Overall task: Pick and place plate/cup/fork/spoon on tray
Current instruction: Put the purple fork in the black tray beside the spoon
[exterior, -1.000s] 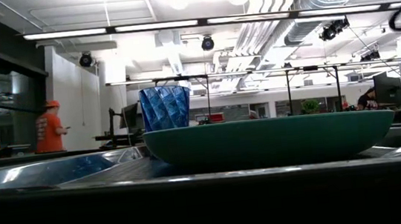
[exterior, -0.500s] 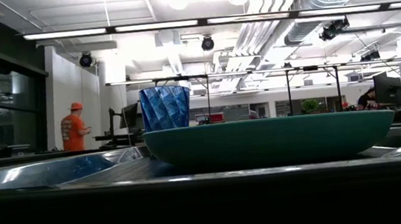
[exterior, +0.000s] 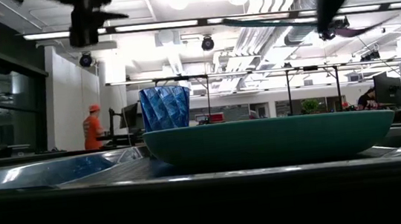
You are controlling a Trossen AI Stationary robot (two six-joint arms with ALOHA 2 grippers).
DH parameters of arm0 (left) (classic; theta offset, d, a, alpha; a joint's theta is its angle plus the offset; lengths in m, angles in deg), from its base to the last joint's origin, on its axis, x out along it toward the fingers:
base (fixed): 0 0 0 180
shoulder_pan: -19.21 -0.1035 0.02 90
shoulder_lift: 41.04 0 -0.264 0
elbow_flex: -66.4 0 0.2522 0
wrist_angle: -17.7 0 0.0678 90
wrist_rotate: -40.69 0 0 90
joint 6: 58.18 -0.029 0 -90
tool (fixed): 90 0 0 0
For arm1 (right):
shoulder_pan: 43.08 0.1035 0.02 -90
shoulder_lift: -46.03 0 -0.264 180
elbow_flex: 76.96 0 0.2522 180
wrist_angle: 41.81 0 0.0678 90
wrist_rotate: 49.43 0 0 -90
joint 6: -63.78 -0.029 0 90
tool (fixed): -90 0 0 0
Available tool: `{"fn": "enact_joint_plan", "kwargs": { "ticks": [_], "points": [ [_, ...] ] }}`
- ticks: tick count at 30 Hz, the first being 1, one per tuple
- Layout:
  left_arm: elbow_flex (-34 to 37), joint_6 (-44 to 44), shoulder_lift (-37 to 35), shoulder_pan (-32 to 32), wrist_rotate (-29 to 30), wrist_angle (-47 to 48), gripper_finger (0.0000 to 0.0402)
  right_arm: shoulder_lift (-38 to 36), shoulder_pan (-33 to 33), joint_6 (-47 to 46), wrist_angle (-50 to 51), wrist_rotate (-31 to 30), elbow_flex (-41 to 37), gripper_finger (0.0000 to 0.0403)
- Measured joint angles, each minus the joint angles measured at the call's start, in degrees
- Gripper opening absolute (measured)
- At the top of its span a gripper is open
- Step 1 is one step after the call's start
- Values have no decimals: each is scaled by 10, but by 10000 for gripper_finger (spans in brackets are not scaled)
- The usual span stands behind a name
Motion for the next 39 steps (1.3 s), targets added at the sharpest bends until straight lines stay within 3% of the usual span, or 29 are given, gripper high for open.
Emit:
{"fn": "enact_joint_plan", "kwargs": {
  "ticks": [5,10,15,21,33,39],
  "points": [
    [203,208,-60,57,65,-332,215,64,-17,28,-33,-3,61,0],
    [297,317,-58,122,130,-413,215,124,-32,56,-63,12,121,0],
    [291,331,-32,179,193,-418,215,183,-51,108,-65,25,187,0],
    [251,331,23,213,227,-418,215,225,-82,171,-65,34,228,0],
    [207,366,114,240,310,-414,215,225,-104,241,-64,65,230,0],
    [200,340,102,233,319,-414,215,222,-104,263,-14,70,230,0]
  ]
}}
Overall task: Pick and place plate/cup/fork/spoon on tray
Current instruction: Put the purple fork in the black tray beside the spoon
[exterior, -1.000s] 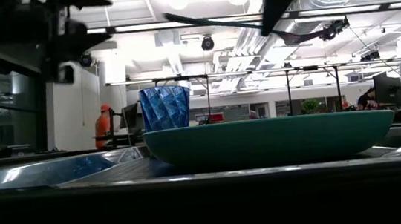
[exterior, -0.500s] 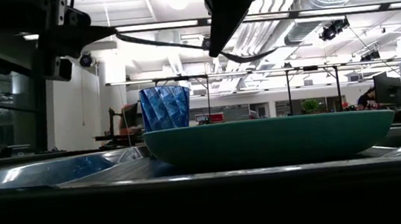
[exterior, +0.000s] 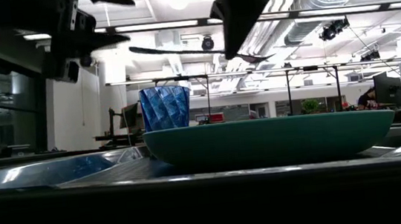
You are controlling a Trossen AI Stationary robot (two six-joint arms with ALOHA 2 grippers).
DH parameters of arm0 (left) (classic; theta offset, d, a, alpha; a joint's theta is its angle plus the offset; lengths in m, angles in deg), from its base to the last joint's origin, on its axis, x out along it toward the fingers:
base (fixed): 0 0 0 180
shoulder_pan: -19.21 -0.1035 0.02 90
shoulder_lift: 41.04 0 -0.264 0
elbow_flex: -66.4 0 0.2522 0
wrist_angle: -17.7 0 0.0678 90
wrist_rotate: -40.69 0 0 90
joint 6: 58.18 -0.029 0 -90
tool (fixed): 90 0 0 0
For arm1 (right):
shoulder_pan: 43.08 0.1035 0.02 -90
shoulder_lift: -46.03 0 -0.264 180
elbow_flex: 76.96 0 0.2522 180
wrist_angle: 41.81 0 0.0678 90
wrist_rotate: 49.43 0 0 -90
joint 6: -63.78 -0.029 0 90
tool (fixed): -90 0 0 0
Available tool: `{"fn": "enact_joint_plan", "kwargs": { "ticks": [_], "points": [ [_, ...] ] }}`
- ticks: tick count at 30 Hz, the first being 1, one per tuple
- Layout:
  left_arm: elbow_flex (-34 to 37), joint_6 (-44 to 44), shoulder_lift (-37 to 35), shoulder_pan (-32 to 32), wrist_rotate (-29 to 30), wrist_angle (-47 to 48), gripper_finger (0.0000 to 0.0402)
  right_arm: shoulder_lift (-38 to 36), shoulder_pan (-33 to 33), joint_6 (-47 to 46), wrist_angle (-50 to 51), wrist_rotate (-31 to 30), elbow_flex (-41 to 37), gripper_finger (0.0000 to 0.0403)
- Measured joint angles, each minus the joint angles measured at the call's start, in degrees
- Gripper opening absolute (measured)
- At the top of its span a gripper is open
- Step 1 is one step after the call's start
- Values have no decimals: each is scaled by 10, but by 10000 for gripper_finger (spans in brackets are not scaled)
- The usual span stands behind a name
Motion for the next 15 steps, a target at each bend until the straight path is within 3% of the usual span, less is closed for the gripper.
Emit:
{"fn": "enact_joint_plan", "kwargs": {
  "ticks": [5,10,15],
  "points": [
    [0,-39,-42,-17,-1,30,215,-9,4,37,7,22,0,0],
    [0,-29,-65,-23,-1,98,215,-28,5,39,-23,23,0,0],
    [0,-6,-56,-23,-1,101,215,-34,-1,34,-55,-2,0,0]
  ]
}}
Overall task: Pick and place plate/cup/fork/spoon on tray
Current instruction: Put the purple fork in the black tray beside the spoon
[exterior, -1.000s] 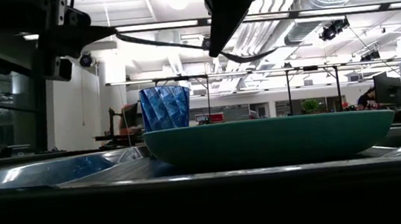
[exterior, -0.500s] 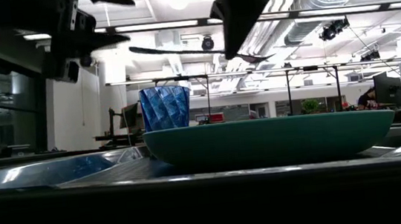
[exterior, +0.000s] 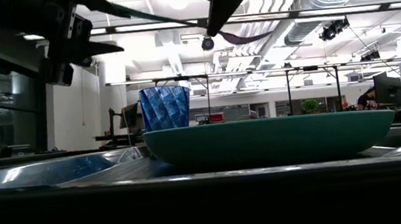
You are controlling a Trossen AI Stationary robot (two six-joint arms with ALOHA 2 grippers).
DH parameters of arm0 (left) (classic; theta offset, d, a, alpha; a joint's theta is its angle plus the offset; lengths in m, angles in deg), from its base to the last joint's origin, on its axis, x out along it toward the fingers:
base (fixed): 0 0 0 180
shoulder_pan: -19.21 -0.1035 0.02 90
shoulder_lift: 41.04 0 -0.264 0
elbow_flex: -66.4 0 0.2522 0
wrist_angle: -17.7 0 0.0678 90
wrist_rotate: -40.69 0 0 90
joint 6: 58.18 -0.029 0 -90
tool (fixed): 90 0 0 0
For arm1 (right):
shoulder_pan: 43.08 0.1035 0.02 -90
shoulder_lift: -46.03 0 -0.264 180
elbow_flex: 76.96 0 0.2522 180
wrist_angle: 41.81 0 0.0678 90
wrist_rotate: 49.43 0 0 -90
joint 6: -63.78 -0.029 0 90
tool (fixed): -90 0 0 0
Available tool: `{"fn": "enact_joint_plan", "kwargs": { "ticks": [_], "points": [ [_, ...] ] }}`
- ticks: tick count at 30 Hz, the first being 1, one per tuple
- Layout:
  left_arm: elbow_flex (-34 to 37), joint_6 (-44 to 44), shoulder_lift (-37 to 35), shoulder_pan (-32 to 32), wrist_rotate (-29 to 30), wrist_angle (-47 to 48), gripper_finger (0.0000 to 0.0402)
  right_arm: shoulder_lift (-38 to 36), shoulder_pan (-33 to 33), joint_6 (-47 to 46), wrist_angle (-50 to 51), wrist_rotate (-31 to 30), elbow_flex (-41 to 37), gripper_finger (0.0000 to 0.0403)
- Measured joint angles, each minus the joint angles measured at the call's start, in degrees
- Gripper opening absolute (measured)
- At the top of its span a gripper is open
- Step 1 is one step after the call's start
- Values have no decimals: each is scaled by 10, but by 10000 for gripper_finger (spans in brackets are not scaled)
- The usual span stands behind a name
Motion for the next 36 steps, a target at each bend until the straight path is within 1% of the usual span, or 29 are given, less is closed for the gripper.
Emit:
{"fn": "enact_joint_plan", "kwargs": {
  "ticks": [6,11,15,20,23,26,31,36],
  "points": [
    [-14,10,30,7,-4,3,215,5,-15,-38,-4,-25,0,0],
    [-44,-12,65,3,-1,3,215,5,-22,-41,-7,-26,0,0],
    [-65,-14,98,-5,0,4,215,5,-22,-42,-3,-28,0,0],
    [-79,-14,115,-7,-1,3,212,5,-22,-48,8,-29,0,0],
    [-87,-8,125,-7,-2,1,191,5,-22,-59,11,-32,0,0],
    [-87,-3,127,-7,-4,5,155,5,-23,-63,13,-33,0,0],
    [-87,-4,127,-7,17,3,96,5,-23,-63,15,-32,0,0],
    [-87,-9,127,-7,26,4,59,5,-23,-63,16,-31,0,0]
  ]
}}
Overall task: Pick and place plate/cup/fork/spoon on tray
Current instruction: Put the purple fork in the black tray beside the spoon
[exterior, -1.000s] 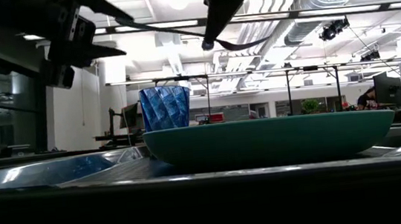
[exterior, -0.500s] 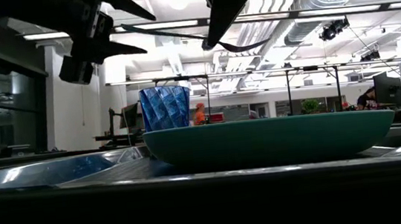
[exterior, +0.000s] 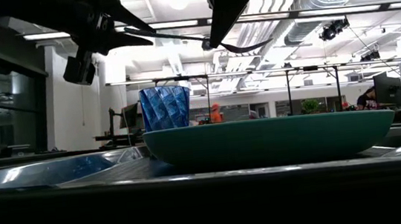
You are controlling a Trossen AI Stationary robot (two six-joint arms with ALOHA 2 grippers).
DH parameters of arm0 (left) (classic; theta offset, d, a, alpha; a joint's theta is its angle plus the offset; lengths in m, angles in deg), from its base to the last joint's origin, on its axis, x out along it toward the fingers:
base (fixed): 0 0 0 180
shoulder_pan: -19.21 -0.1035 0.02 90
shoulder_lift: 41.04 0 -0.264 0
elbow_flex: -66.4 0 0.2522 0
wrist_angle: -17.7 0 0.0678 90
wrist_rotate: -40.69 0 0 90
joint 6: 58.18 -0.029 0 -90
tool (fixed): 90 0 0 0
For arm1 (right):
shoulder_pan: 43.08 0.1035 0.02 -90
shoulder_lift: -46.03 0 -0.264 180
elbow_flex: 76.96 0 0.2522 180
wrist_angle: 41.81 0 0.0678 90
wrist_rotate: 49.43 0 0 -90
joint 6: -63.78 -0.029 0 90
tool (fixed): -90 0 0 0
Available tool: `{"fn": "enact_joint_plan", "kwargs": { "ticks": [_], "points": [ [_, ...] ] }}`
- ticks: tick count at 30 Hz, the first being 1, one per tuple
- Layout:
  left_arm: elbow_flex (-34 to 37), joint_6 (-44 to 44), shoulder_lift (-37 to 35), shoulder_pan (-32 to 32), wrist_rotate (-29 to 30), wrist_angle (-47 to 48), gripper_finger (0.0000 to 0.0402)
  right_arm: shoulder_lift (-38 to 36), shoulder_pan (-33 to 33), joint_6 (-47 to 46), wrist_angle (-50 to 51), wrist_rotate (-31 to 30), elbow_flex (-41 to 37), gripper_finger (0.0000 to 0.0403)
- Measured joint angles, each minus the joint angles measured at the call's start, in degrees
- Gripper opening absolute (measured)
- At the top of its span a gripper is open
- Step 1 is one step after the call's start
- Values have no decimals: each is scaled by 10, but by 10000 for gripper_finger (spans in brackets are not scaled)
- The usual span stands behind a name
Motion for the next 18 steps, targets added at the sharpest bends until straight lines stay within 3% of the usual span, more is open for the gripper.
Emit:
{"fn": "enact_joint_plan", "kwargs": {
  "ticks": [11,18],
  "points": [
    [0,-30,-1,0,-1,-6,6,0,0,1,0,9,0,4],
    [2,-56,-10,-12,-33,37,3,-16,3,2,18,12,0,59]
  ]
}}
